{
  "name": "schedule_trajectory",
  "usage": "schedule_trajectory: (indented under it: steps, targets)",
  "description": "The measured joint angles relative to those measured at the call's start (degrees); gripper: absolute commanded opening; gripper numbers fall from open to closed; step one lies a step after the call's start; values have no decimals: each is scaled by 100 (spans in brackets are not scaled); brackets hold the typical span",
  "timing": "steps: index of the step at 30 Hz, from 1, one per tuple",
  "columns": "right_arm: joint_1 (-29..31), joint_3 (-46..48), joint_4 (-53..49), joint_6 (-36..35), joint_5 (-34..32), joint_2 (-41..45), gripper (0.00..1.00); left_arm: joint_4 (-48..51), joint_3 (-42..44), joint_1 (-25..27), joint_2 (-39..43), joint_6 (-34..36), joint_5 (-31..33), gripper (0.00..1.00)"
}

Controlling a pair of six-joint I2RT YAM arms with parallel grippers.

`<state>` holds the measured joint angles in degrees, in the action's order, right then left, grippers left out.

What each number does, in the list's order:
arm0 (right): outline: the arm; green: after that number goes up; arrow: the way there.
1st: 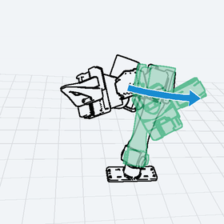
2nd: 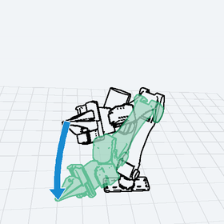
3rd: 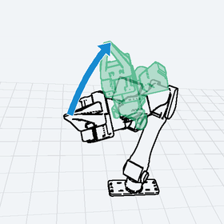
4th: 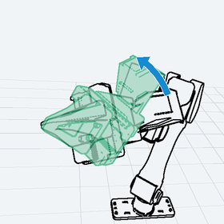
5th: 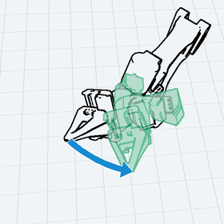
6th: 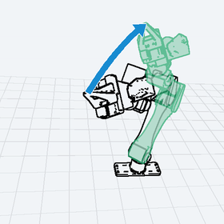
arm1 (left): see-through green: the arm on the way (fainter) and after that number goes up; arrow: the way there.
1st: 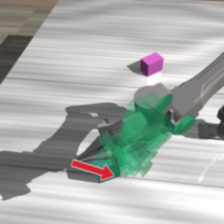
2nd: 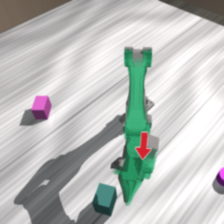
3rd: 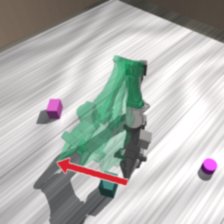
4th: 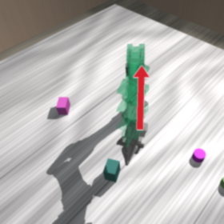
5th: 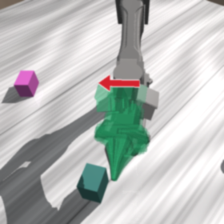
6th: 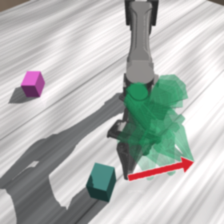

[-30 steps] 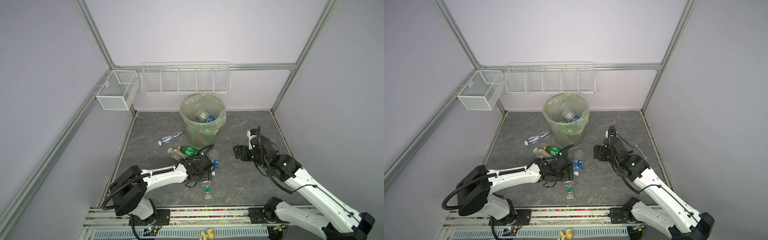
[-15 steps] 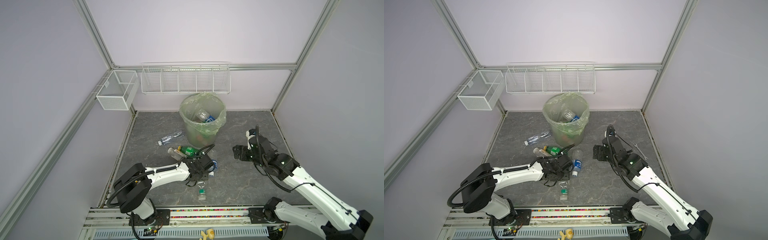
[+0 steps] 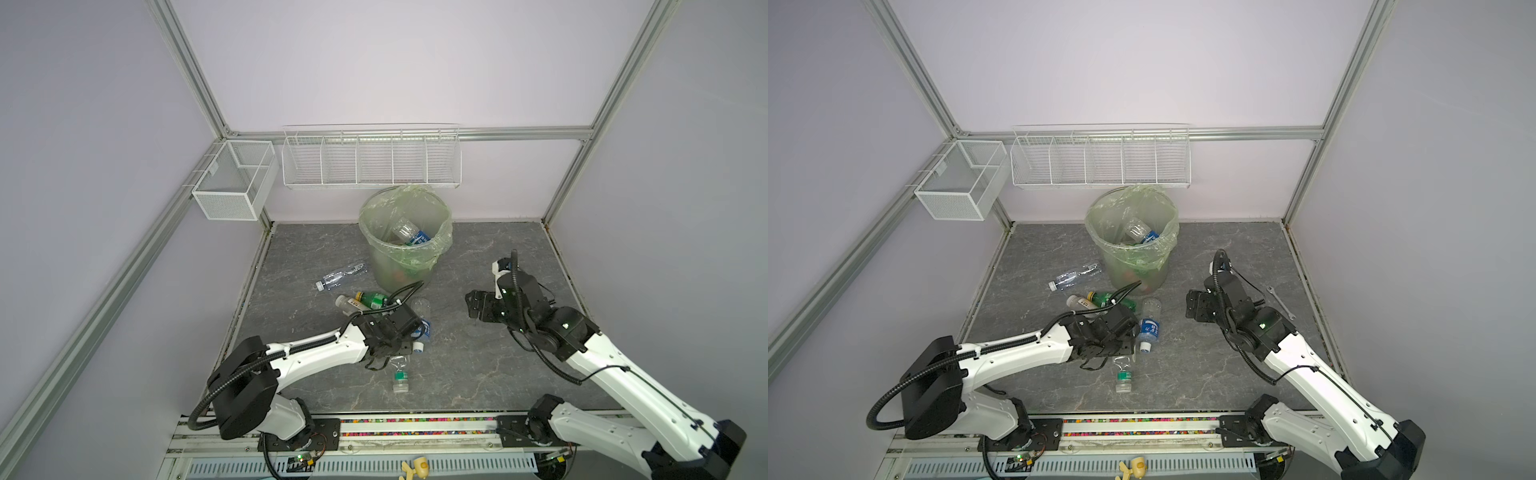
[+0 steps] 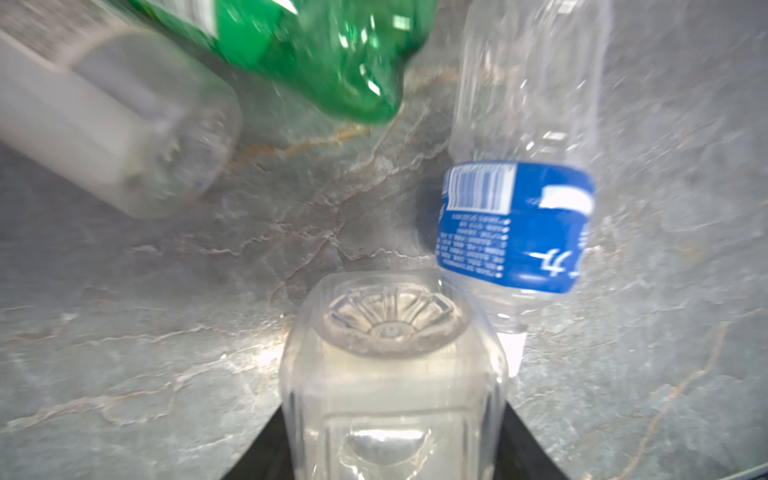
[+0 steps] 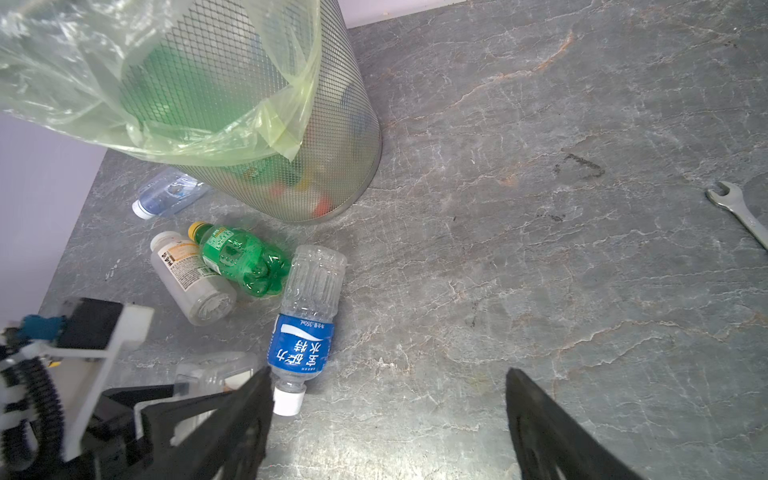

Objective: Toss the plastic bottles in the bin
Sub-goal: 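Lift the clear square bottle with the left gripper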

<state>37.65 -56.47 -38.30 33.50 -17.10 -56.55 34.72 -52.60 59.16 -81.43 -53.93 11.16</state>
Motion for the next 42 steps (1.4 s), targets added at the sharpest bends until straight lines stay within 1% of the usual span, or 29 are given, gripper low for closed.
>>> schedule_trajectory:
  steps: [5, 13, 18, 23, 27, 30, 42]
  targets:
    - [-2, 0, 0, 2, 15, -68, 89, 37, 155, -289, 656, 92, 151, 52]
    - [0, 2, 4, 39, 52, -166, 88, 166, 262, -599, 1609, 424, 656, 53]
    - [-2, 13, 52, 94, 142, -223, 88, 348, 149, -833, 1947, 584, 815, 53]
    - [0, 68, 87, 146, 221, -299, 88, 413, 98, -1274, 2288, 715, 826, 53]
    - [-2, 70, 107, 170, 289, -396, 88, 420, -7, -1600, 2411, 831, 789, 53]
    - [-2, 72, 133, 175, 313, -433, 89, 426, -177, -1753, 2402, 966, 734, 53]
    - [-2, 98, 221, 232, 350, -535, 88, 330, -938, -1878, 2328, 1432, 592, 52]
